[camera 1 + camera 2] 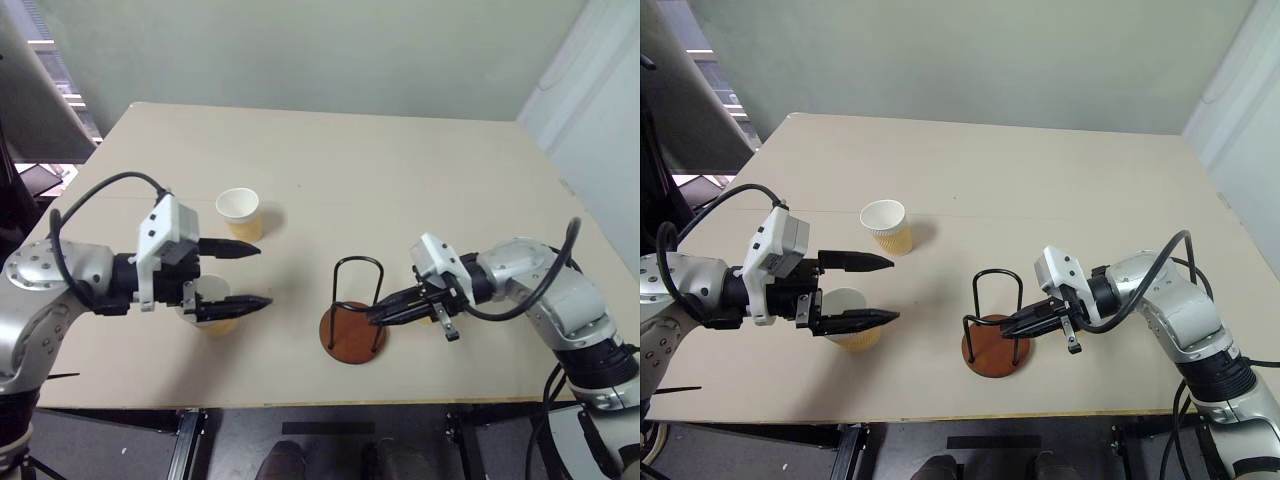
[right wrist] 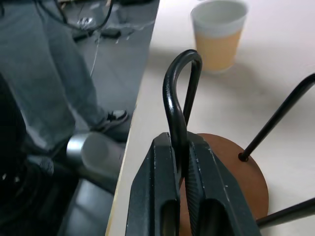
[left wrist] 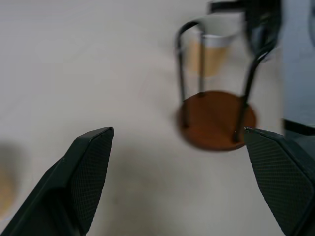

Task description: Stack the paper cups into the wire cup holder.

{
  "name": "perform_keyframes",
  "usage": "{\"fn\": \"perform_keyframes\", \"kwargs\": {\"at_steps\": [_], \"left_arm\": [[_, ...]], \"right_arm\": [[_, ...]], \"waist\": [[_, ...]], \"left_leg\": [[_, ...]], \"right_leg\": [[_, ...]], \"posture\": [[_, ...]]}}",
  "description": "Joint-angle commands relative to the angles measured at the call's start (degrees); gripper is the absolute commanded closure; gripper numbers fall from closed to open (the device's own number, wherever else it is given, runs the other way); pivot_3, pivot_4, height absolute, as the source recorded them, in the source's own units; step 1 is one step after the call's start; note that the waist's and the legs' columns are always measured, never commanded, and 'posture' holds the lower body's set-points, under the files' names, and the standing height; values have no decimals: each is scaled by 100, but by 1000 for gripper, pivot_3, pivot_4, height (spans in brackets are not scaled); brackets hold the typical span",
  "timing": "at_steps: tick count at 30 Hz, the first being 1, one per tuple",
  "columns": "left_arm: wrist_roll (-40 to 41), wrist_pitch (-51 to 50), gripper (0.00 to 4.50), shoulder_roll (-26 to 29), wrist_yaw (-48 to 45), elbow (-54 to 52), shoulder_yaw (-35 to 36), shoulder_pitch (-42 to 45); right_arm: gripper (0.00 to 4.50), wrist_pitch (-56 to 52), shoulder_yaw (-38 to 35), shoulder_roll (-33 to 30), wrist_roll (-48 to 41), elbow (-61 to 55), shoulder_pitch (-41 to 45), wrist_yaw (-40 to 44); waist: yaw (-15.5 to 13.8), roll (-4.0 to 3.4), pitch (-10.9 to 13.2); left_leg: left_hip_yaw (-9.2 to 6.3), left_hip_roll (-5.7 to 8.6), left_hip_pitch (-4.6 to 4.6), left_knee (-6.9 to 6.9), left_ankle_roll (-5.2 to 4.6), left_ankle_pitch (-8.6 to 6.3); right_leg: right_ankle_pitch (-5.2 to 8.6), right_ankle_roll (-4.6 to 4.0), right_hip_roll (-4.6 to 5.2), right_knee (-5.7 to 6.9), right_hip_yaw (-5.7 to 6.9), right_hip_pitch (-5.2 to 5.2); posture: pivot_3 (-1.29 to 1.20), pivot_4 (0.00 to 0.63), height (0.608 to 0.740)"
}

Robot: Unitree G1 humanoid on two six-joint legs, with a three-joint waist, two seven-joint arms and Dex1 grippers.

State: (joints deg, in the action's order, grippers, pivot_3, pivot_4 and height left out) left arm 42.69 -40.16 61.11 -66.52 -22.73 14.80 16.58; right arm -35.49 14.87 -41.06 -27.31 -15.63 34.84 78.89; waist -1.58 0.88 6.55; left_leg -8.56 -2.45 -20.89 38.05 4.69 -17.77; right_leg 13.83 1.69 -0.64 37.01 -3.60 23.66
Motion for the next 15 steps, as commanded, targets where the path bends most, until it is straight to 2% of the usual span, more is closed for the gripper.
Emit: {"fn": "perform_keyframes", "kwargs": {"at_steps": [1,13,15], "left_arm": [[235,-77,0,283,-366,-373,202,-242],[228,-22,0,371,-459,-458,292,-648],[239,-10,0,389,-500,-457,293,-654]], "right_arm": [[4476,331,51,-33,140,72,144,122],[4476,1218,268,74,545,376,166,369],[3950,1253,284,27,570,363,212,446]], "waist": [[2,0,0],[11,1,0],[7,1,0]], "left_leg": [[2,-5,0,0,2,-1],[6,-20,7,-1,6,-4],[6,-20,6,-1,7,-5]], "right_leg": [[0,0,-4,0,0,0],[0,0,-15,2,-2,0],[0,0,-16,2,-2,0]], "posture": [[0,150,740],[0,150,740],[0,150,740]]}}
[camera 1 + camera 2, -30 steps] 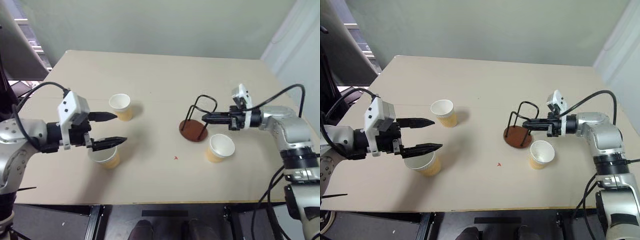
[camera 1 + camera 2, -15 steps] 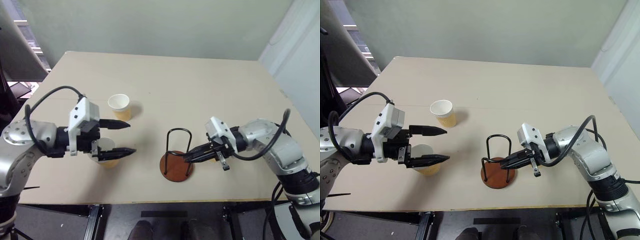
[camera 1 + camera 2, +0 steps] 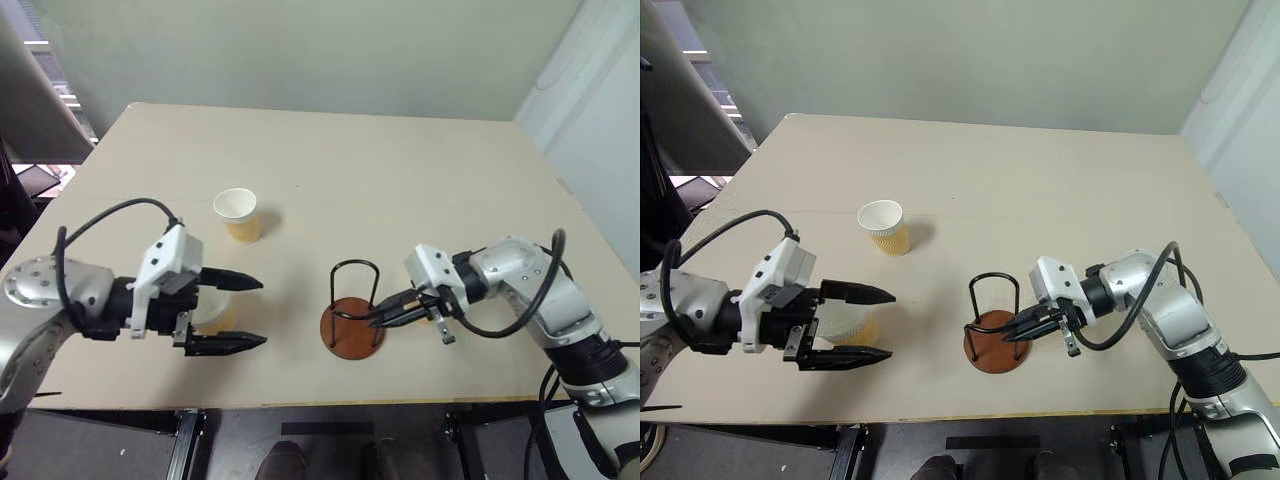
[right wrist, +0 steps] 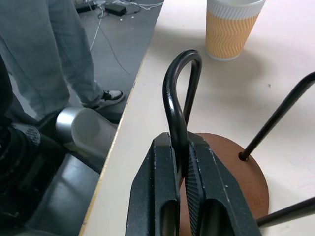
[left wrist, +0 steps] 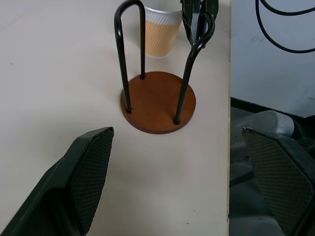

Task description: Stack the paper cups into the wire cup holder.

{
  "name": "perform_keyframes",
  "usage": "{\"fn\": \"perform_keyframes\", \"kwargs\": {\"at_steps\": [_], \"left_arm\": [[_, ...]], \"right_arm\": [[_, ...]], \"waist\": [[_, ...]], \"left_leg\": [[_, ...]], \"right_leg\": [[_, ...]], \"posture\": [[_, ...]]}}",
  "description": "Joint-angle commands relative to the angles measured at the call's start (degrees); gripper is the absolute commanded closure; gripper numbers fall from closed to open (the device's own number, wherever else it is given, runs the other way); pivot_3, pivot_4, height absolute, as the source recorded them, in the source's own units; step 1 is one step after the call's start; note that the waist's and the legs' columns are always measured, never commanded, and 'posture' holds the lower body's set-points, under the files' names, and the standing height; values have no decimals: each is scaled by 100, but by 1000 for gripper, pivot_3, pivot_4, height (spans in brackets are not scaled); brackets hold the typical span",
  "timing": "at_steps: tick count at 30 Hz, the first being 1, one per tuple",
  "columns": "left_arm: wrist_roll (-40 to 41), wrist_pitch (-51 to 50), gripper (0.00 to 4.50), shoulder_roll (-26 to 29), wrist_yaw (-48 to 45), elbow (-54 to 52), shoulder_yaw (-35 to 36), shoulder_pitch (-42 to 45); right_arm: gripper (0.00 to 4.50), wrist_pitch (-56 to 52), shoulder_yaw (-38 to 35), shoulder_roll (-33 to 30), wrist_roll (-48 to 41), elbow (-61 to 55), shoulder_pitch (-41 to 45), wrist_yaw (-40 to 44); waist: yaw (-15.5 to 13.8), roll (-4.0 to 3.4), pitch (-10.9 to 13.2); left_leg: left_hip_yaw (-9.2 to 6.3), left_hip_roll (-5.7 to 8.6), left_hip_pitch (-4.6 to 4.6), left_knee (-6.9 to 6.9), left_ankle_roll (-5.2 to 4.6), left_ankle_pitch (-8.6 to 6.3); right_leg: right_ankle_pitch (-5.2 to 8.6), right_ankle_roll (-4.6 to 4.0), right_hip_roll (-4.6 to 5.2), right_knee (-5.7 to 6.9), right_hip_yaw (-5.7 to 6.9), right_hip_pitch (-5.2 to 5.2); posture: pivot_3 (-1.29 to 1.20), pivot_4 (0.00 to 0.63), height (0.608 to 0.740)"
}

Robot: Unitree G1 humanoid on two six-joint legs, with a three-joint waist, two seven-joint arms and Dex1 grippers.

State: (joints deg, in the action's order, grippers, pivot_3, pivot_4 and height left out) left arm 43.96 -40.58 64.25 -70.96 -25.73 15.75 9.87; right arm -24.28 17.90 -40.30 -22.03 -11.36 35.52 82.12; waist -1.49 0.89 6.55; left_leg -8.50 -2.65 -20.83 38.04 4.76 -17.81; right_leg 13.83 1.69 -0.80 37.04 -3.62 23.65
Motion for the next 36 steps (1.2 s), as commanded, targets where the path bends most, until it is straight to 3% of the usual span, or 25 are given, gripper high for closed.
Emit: {"fn": "perform_keyframes", "kwargs": {"at_steps": [1,7,11,14,21,34,36], "left_arm": [[109,39,0,81,-71,-149,196,23],[23,137,0,68,-140,-26,46,150],[-78,229,0,34,-242,124,-142,328],[-135,304,0,32,-332,240,-247,427],[-71,319,0,-62,-492,205,-532,580],[-116,305,0,-134,-352,149,-590,562],[-113,302,0,-132,-299,122,-560,520]], "right_arm": [[3785,94,-24,-70,17,-71,172,153],[1794,76,-143,-250,62,-181,377,175],[365,-154,-619,-591,-196,-329,623,118],[365,-405,-1132,-1135,-397,-309,690,219],[365,-185,-1636,-2532,-76,-565,-685,435],[365,477,-301,-1861,1418,-146,-497,-241],[730,656,-137,-1791,1666,-10,-398,-245]], "waist": [[-2,0,0],[-6,0,0],[-33,-1,1],[-57,-1,1],[-160,1,-1],[-38,0,0],[-40,0,0]], "left_leg": [[0,1,0,0,0,0],[1,0,0,0,1,-1],[1,1,-1,0,1,-1],[1,2,-2,1,2,-1],[3,0,-5,-3,9,-6],[33,-14,52,-5,-9,-17],[35,-14,51,-6,-10,-18]], "right_leg": [[0,0,0,0,0,0],[0,0,0,0,0,0],[0,-1,1,0,0,0],[1,-1,2,0,-2,0],[2,-4,2,-3,-3,-6],[1,-2,-12,8,-32,-26],[1,-1,-13,8,-33,-25]], "posture": [[0,150,740],[0,150,740],[0,150,740],[0,150,740],[0,150,740],[0,150,740],[0,150,740]]}}
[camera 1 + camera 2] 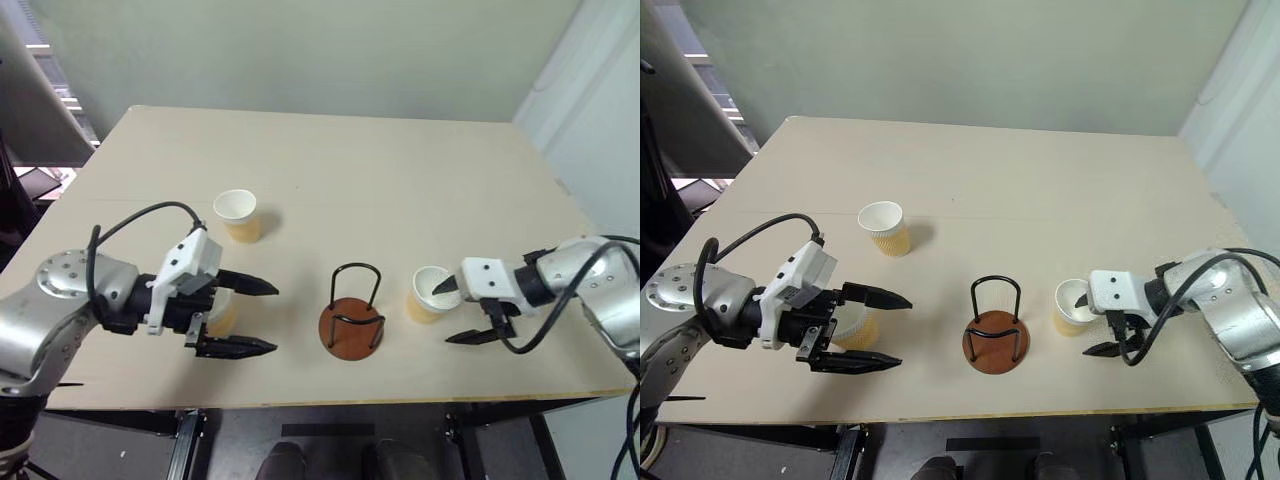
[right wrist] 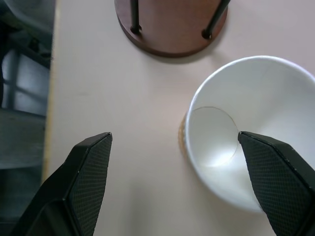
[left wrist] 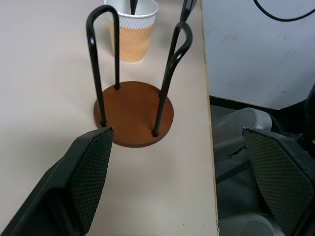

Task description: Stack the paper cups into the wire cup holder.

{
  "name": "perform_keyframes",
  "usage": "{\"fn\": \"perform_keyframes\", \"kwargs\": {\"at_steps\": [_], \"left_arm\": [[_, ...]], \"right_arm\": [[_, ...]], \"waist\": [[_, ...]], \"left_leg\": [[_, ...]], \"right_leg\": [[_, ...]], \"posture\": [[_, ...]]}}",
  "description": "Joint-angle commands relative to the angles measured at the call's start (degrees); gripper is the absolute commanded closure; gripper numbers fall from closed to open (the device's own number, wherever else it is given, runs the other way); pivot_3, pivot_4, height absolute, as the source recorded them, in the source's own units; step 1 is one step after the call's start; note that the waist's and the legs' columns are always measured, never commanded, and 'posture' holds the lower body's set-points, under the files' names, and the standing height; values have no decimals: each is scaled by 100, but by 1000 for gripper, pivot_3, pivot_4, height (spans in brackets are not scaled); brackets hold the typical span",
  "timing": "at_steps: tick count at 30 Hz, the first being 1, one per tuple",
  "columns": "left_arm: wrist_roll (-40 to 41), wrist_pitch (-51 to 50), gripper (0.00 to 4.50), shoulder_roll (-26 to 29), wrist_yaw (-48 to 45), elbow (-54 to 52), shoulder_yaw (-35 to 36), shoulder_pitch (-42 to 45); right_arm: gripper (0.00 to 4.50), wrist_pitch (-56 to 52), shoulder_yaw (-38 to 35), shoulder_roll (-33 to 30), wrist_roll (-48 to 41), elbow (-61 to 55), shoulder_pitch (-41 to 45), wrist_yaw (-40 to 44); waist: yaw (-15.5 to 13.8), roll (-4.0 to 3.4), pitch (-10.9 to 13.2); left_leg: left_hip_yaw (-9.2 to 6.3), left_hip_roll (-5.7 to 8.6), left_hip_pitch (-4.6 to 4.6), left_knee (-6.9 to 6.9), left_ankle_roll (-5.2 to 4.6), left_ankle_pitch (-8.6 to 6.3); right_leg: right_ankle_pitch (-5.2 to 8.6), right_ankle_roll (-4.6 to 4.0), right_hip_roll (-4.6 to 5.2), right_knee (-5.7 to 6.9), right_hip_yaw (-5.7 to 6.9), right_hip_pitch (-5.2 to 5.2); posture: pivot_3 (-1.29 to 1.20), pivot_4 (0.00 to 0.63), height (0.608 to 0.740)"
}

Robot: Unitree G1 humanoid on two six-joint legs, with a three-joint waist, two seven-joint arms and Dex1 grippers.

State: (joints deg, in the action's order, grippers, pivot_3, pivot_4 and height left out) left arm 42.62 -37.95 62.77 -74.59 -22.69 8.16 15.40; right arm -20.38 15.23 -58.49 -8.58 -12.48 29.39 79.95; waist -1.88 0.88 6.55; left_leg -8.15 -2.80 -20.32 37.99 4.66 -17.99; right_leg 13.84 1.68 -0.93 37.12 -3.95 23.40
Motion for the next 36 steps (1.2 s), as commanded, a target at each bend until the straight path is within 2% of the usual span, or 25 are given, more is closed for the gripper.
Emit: {"fn": "perform_keyframes", "kwargs": {"at_steps": [1,10,11,16,20,25,29,36], "left_arm": [[29,36,0,12,90,-192,216,-49],[87,56,0,15,183,-279,367,-221],[130,72,0,5,168,-269,424,-207],[756,-13,0,-299,374,-190,1113,-60],[1238,-20,0,-774,845,-292,1721,-266],[1266,101,0,-846,857,-504,1917,-655],[1142,204,0,-818,799,-532,1985,-919],[930,389,0,-766,661,-551,1995,-1293]], "right_arm": [[916,341,184,47,402,156,244,-18],[4281,517,105,56,346,257,447,303],[4479,513,61,31,269,218,452,382],[4479,231,-266,-28,-272,-38,510,654],[4479,-81,-587,-62,-822,-180,523,812],[4479,-492,-991,-140,-1478,-260,877,989],[4479,-902,-1355,-125,-2190,-84,1604,1168],[4479,-1336,-1224,516,-2744,-131,2400,956]], "waist": [[-1,0,0],[-9,0,0],[-10,0,0],[-9,0,0],[-8,-1,0],[-5,-1,0],[4,-2,1],[18,-1,1]], "left_leg": [[0,0,0,-1,0,0],[2,0,-2,0,1,1],[2,0,-2,-1,2,1],[7,2,-5,0,3,2],[21,0,1,0,5,3],[51,1,13,-4,5,3],[66,1,21,-6,4,2],[66,-15,29,-6,2,1]], "right_leg": [[0,0,0,0,-1,0],[0,0,-2,-2,-2,0],[0,0,-2,-2,-2,1],[0,0,-2,-3,-3,1],[0,0,-3,-2,-11,-2],[1,1,-12,-5,-50,-2],[4,7,-41,-4,-72,-1],[6,8,-69,-1,-87,1]], "posture": [[0,150,740],[0,150,740],[0,150,740],[0,150,740],[0,150,740],[0,150,740],[0,150,740],[0,150,740]]}}
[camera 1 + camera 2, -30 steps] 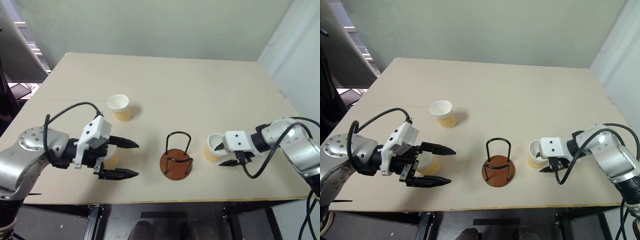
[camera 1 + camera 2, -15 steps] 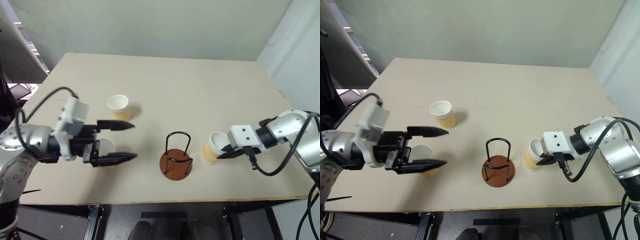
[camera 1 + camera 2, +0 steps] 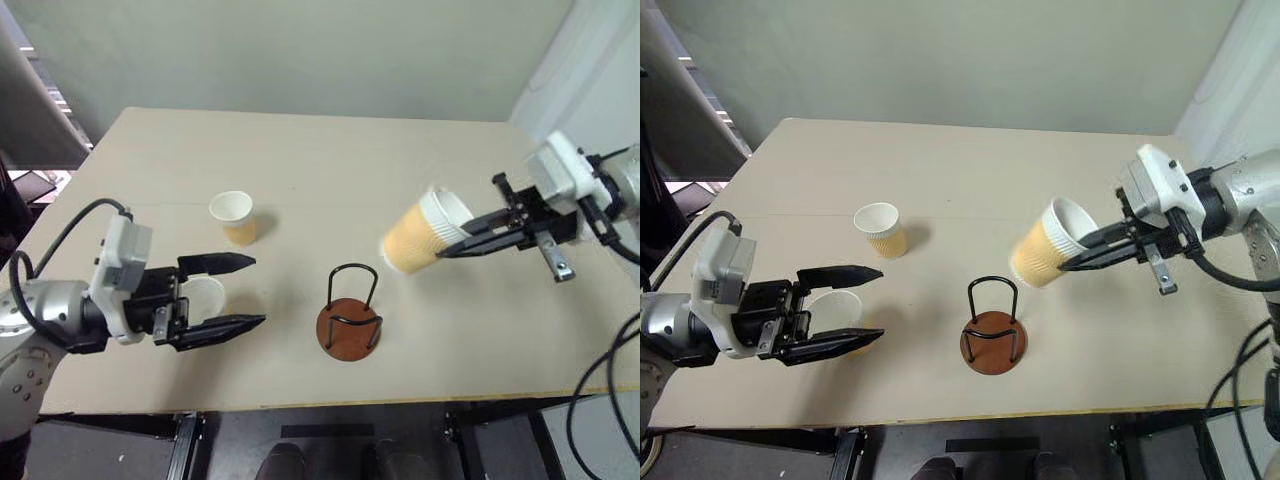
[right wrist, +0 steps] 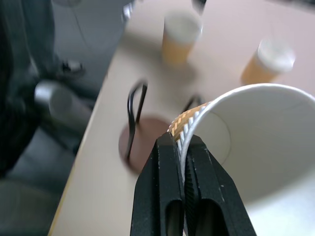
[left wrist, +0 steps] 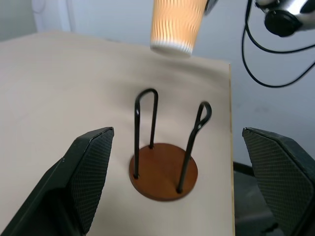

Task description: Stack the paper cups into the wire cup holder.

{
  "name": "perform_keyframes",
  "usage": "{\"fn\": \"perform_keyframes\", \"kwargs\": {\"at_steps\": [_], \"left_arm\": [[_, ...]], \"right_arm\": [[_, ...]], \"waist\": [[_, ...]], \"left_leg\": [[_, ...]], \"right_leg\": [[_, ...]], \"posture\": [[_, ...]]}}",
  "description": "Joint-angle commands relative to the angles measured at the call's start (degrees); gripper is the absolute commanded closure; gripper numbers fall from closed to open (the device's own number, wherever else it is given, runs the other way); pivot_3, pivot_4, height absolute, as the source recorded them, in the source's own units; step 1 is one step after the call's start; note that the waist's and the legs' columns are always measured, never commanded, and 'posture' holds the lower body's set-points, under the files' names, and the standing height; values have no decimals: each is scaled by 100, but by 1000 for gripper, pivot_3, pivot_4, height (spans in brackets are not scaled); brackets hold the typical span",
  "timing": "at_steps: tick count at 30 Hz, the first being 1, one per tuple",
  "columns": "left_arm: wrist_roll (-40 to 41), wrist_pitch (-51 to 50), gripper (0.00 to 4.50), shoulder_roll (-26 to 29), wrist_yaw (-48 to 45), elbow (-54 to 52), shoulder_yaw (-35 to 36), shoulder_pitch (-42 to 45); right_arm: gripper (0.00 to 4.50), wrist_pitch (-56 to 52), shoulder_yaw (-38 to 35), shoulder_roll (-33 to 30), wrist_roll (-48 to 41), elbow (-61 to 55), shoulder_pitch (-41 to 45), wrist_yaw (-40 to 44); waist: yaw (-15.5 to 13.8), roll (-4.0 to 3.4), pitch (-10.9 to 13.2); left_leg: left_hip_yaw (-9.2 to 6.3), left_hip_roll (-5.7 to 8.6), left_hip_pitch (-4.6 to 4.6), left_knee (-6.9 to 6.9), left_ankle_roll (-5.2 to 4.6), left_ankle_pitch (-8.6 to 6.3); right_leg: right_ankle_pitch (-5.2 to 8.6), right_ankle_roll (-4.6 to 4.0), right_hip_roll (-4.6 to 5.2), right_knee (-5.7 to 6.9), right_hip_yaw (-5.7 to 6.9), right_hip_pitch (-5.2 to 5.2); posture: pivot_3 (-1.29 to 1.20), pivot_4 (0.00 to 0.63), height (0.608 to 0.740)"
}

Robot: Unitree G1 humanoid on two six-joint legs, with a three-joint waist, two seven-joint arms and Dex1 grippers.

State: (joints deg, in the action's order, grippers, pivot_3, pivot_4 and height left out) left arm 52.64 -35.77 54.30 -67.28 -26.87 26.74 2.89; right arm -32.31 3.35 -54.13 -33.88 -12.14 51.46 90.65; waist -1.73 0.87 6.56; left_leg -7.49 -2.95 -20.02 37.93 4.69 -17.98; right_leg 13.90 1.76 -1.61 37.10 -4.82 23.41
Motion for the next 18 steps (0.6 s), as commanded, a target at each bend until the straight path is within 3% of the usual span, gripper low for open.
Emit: {"fn": "perform_keyframes", "kwargs": {"at_steps": [1,7,17,18], "left_arm": [[-42,167,0,53,-49,-151,152,-60],[-9,233,0,-70,45,-195,340,-338],[11,264,0,-97,228,-331,313,-406],[12,259,0,-91,236,-340,305,-397]], "right_arm": [[4479,-188,78,212,-215,-275,180,-181],[4479,57,845,582,422,-540,-173,-445],[4479,458,1248,707,1102,-356,-287,-585],[4304,447,1261,708,1106,-367,-287,-576]], "waist": [[0,0,0],[12,0,0],[9,0,0],[8,0,0]], "left_leg": [[0,-3,-1,0,0,0],[0,-9,-2,3,-2,-4],[0,-12,-2,5,-6,-11],[0,-14,-3,5,-6,-11]], "right_leg": [[0,0,-3,1,0,1],[0,-1,-5,4,1,2],[0,0,1,6,0,4],[0,-1,1,6,0,5]], "posture": [[0,150,740],[0,150,740],[0,150,740],[0,150,740]]}}
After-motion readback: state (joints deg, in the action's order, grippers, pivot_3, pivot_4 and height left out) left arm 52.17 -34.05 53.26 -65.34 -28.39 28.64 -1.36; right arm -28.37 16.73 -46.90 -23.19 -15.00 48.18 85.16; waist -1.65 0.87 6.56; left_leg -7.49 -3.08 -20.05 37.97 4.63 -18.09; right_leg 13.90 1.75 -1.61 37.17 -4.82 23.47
